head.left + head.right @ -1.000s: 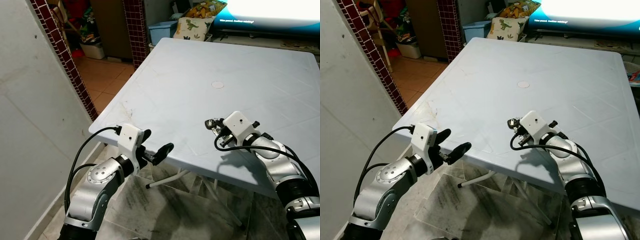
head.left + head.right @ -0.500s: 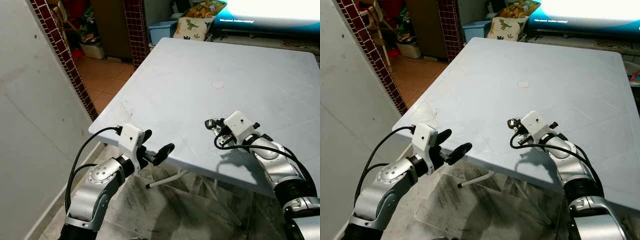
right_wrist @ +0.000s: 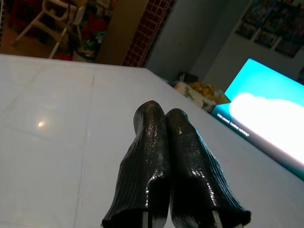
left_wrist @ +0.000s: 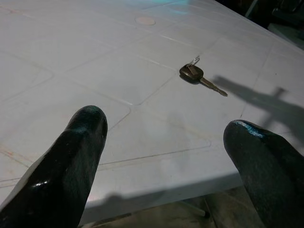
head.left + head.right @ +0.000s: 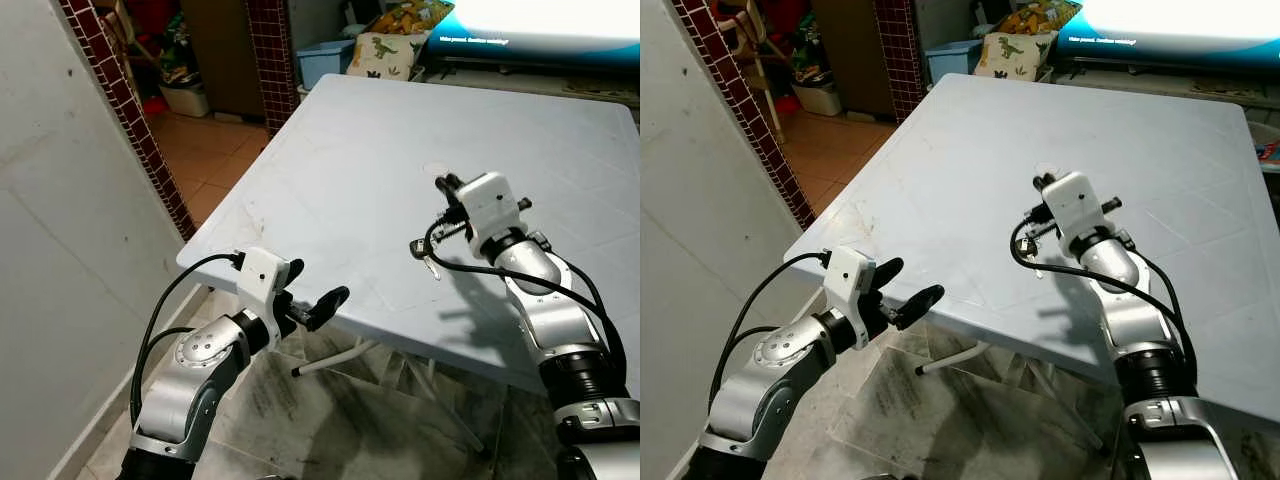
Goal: Hang keys on a hook
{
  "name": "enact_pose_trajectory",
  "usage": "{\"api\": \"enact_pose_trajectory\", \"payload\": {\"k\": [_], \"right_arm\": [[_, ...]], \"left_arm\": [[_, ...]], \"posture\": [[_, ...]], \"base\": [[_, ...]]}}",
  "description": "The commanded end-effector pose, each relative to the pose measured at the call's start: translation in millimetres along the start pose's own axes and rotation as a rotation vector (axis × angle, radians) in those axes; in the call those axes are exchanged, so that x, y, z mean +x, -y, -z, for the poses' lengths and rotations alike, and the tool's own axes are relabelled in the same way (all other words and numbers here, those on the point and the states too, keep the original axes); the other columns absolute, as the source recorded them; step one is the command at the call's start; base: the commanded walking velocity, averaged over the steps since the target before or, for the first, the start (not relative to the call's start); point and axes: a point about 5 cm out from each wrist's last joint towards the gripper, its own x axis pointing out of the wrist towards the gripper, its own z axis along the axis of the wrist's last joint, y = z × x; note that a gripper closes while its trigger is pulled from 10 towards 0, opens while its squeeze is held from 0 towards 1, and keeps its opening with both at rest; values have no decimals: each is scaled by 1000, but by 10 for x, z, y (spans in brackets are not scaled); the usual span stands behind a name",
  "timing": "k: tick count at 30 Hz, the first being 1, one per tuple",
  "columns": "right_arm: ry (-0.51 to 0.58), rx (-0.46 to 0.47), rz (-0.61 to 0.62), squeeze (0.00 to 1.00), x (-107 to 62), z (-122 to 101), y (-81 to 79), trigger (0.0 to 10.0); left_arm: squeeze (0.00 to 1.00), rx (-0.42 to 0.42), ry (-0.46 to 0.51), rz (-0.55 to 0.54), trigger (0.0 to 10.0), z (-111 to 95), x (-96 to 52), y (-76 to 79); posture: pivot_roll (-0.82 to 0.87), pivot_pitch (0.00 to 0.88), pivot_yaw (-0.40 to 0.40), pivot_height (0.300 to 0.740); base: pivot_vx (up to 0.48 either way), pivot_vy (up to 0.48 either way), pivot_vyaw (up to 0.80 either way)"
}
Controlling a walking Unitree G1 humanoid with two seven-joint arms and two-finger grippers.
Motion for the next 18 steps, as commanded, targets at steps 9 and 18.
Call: {"api": "enact_pose_trajectory", "payload": {"k": [9, 18], "right_arm": [[12, -15, -2, 0, -6, -142, -52, 0], [-122, 24, -58, 1000, -119, 155, -122, 10000]], "left_arm": [[0, -1, 37, -16, 10000, -83, 29, -22], [0, -4, 41, -14, 10000, -97, 43, -20]], "posture": [[3, 38, 109, 740], [6, 41, 117, 740]], "base": [[0, 0, 0], [0, 0, 0]]}}
